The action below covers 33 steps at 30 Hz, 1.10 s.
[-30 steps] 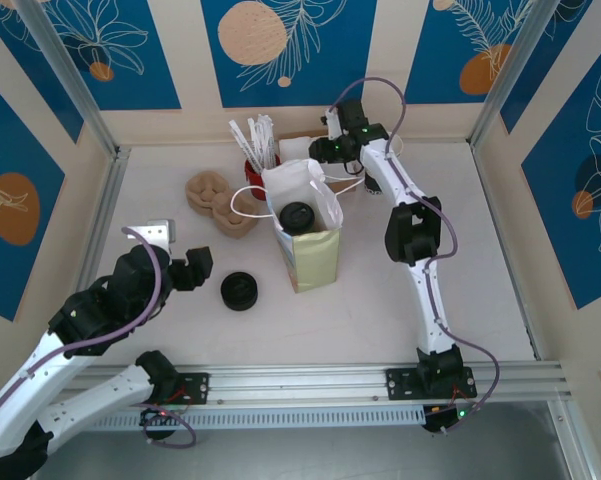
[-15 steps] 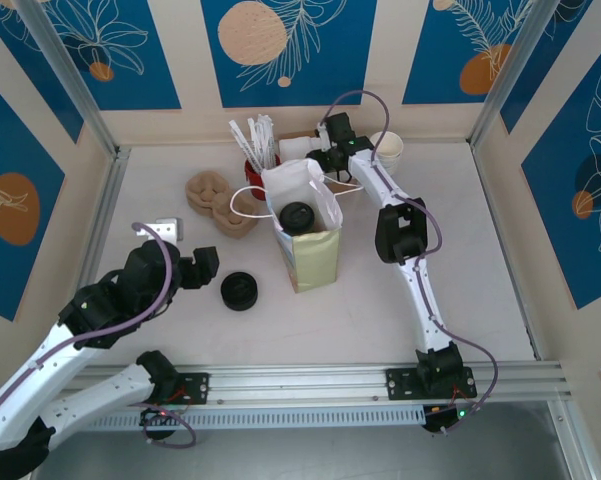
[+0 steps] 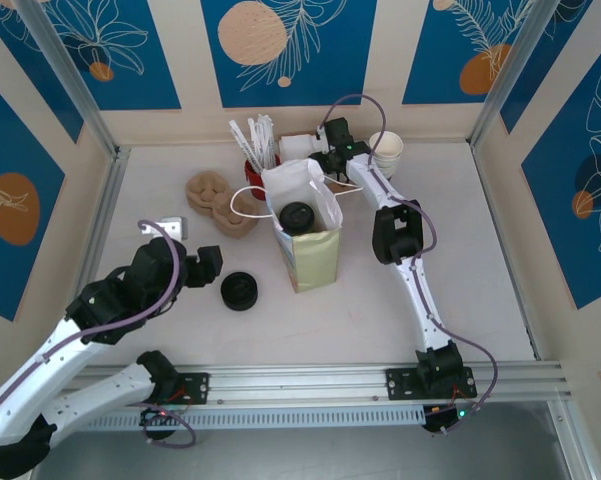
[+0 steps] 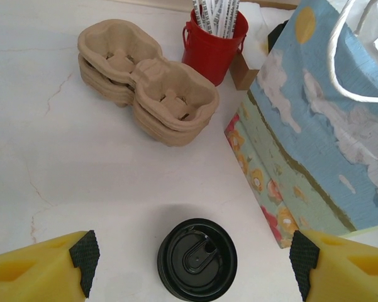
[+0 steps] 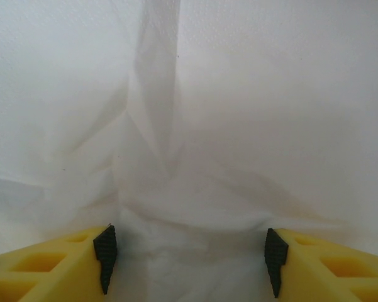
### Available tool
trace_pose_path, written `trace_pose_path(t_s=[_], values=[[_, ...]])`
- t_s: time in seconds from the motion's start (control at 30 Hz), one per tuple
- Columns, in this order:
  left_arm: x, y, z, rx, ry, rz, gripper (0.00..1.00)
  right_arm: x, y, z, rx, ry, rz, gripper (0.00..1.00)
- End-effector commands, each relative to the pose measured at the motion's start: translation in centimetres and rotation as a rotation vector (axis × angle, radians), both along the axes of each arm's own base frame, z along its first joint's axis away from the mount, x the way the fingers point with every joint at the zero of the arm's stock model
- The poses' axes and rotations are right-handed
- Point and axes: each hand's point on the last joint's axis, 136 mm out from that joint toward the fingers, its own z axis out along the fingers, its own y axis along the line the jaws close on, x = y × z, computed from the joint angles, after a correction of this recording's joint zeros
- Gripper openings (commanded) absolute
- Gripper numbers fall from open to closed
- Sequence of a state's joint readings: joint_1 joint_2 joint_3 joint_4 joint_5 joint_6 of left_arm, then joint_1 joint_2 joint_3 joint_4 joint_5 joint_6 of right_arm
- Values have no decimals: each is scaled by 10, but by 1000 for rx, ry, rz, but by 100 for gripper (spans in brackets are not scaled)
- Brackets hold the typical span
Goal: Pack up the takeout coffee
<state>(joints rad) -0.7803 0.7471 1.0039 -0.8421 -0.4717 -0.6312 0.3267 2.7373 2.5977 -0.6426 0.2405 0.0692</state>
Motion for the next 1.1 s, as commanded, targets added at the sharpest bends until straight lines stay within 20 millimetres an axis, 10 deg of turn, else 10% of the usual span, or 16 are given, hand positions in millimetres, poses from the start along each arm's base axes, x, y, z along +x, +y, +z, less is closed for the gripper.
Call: trace_pose_path(t_s=[0.0,0.43,1.07], values=[[3,-6,2,-33,-8,-1,81,4,4,0,-15,-22,15,65],[6,-17,0,-29,-1,-40,81,-2,14,20,37,-21,45,34],[6,-13,1,-5,9,-34,81,-11,12,136,112,-157,45,20]])
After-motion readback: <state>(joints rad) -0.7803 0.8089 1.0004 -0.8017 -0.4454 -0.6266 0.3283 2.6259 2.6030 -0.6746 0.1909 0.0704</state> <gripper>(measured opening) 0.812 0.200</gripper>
